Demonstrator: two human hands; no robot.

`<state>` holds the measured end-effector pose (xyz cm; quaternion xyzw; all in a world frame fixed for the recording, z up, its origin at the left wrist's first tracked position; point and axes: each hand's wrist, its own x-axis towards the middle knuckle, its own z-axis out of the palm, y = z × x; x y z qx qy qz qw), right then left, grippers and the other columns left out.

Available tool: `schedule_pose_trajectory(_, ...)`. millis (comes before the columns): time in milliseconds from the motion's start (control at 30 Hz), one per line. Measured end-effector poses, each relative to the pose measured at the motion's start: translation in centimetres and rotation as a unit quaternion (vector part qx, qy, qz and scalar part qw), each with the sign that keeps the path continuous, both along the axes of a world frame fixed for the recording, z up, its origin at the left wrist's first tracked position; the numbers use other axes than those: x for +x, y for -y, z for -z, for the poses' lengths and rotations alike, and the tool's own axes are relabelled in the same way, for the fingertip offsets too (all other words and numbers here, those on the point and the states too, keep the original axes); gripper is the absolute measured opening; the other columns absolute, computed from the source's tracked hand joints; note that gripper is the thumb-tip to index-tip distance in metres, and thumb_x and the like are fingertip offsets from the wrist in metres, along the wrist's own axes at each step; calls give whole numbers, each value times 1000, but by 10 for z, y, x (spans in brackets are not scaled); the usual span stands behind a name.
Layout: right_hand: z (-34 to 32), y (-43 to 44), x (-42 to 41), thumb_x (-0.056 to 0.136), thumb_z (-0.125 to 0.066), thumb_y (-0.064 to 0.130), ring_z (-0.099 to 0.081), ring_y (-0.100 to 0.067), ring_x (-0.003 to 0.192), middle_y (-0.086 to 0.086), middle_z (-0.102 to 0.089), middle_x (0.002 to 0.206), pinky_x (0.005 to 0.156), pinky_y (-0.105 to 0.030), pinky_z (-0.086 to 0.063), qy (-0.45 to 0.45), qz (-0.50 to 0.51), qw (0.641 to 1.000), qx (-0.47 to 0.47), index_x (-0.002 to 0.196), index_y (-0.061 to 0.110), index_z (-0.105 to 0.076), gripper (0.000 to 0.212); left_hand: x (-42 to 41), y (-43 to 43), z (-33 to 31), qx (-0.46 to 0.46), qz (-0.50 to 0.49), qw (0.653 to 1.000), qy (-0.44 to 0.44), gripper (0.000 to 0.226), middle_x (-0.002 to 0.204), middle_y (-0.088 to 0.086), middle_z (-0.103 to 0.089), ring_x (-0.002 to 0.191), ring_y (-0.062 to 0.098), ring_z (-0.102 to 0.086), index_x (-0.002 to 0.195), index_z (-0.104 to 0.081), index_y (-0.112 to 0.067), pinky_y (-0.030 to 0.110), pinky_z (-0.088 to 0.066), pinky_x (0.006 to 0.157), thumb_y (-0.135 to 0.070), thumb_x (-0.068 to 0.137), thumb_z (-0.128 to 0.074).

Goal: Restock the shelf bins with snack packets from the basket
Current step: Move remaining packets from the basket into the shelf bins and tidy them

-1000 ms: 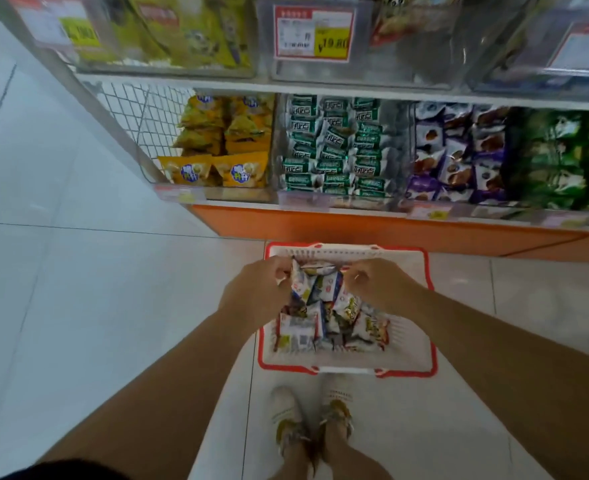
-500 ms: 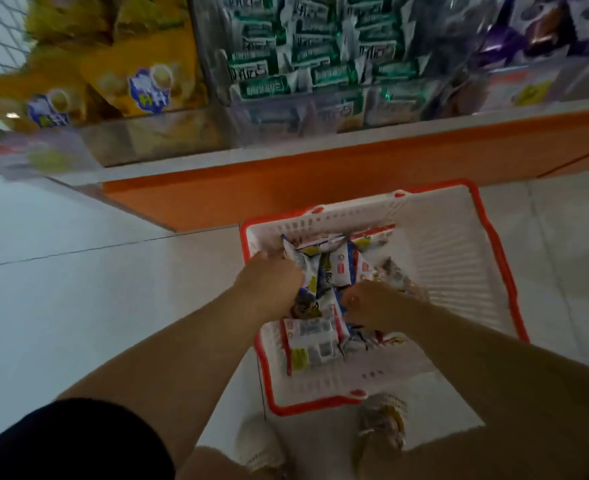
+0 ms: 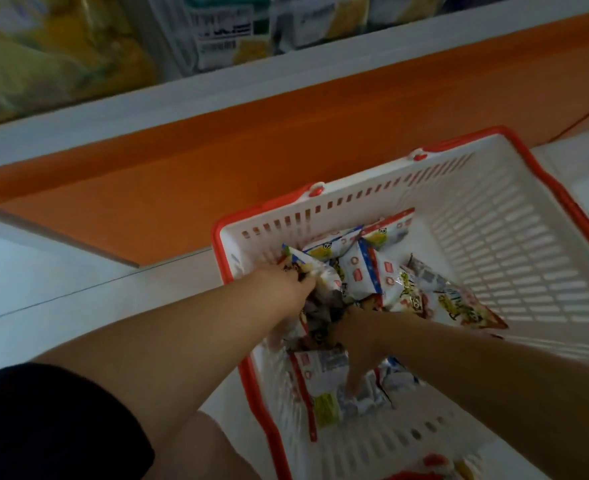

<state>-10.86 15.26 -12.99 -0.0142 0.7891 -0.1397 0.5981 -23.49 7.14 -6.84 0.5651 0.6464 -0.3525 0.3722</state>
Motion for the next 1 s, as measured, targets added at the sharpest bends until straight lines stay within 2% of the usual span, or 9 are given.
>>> schedule_pose_trajectory(100, 4, 3, 5, 68, -69, 73, -40, -31, 133, -7, -39, 150, 112, -45, -36, -22, -5, 1000, 10, 151, 17, -31, 107, 5, 4, 13, 36, 23, 999, -30, 105, 144, 14, -38, 116, 32, -50, 154, -8, -20, 39, -41, 73, -37, 78, -78)
schedule_pose_trajectory(200, -8, 4, 3, 63, -68, 79, -50, -29, 123, -5, -54, 135, 106, -43, -42, -36, -22, 999, 29, 142, 18, -45, 103, 8, 2, 19, 6, 22, 998, -52, 62, 150, 10, -36, 128, 37, -43, 150, -30, -23, 51, -44, 95, -29, 95, -59)
schedule_pose_trajectory(300, -24, -7, 3, 68, -73, 69, -51, -26, 117, -4, -55, 129, 102, -39, -44, -39, -3, 999, 31, 138, 15, -50, 91, 10, -2, 10, 18, 13, 999, -43, 41, 144, 12, -46, 126, 35, -46, 141, -46, -17, 50, -38, 101, -23, 100, -47)
schedule_pose_trajectory(467, -78, -44, 2, 65, -75, 69, -47, -27, 128, -2, -48, 145, 107, -45, -40, 37, -53, 993, 98, 144, 20, -44, 98, 2, -7, -30, 69, 42, 997, -17, 31, 112, 3, -62, 91, 24, -57, 125, -59, -19, 38, -48, 67, -15, 94, -56)
schedule_pose_trajectory(633, -181, -95, -23, 79, -71, 56, -38, -24, 136, 1, -38, 152, 111, -44, -33, -15, -21, 992, 125, 149, 23, -35, 86, -26, -12, -90, 163, -63, 983, 51, 46, 118, 5, -60, 76, 14, -54, 136, -50, -22, 26, -46, 63, -13, 92, -60)
schedule_pose_trajectory(733, -234, -117, -29, 81, -75, 37, -50, -19, 123, 5, -51, 139, 106, -44, -42, -123, 75, 985, 96, 137, 28, -49, 62, -44, -11, -131, 252, -135, 955, 76, 53, 128, -1, -58, 95, 16, -59, 135, -53, -31, 31, -52, 73, -10, 87, -63)
schedule_pose_trajectory(800, -260, -124, -26, 82, -76, 23, -54, -14, 108, 8, -59, 121, 99, -39, -46, -244, 114, 960, 74, 120, 29, -58, 42, -50, -5, -154, 317, -166, 931, 79, 50, 125, -4, -58, 108, 16, -56, 132, -55, -33, 35, -52, 85, -12, 88, -64)
schedule_pose_trajectory(867, -277, -127, -20, 80, -78, 22, -46, -9, 109, 12, -54, 113, 99, -33, -39, -400, 140, 904, 61, 107, 35, -59, 36, -48, 1, -173, 374, -177, 908, 70, 48, 124, -5, -56, 113, 17, -55, 131, -56, -34, 39, -51, 89, -12, 90, -62)
schedule_pose_trajectory(1000, -305, -130, -11, 77, -81, 29, -10, -17, 149, 1, -27, 154, 115, -53, -26, -540, 272, 796, 17, 107, 48, -53, 44, -34, 1, -206, 498, -181, 844, 81, 54, 128, -5, -52, 117, 18, -49, 133, -54, -36, 43, -49, 86, -2, 92, -51)
